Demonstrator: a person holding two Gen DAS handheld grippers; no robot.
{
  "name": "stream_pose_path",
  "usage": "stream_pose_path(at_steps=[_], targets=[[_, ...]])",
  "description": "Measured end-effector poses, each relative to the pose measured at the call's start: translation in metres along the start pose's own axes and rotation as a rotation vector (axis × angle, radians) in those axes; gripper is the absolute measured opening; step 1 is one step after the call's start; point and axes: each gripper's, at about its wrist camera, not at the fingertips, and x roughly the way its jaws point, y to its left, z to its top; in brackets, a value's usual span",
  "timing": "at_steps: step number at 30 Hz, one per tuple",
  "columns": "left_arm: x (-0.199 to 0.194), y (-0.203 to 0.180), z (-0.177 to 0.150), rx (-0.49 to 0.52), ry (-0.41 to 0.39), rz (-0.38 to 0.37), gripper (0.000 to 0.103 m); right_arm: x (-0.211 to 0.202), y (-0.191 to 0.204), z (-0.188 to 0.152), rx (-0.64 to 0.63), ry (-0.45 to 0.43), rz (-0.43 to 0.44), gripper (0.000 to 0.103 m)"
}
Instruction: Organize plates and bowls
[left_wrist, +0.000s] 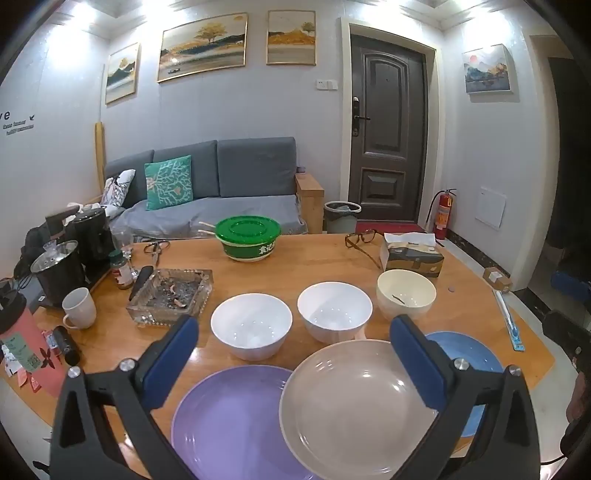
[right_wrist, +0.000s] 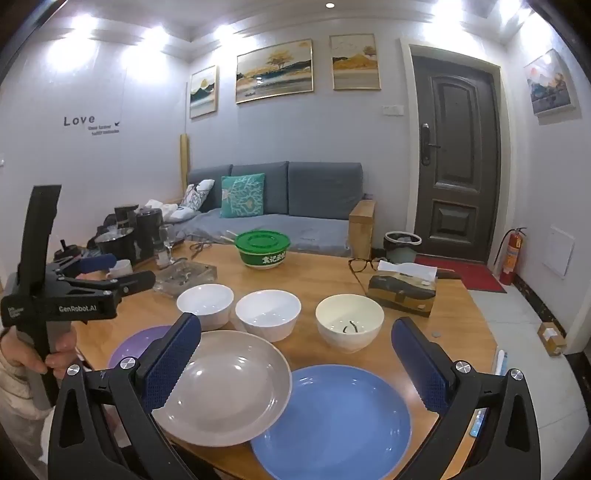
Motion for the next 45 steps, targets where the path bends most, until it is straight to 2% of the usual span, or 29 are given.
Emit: stream_pose_path(at_steps=[9, 45], targets=[[0.0, 0.004, 0.001, -0.002, -0.003, 0.001, 0.103, 0.004, 0.004, -0.003, -0.022, 0.006, -0.028, 0.102], [0.01, 0.014, -0.002, 0.0, 0.019, 0.016, 0.103, 0.008, -0.003, -0.003, -0.008, 0.023, -0.034, 0.102]])
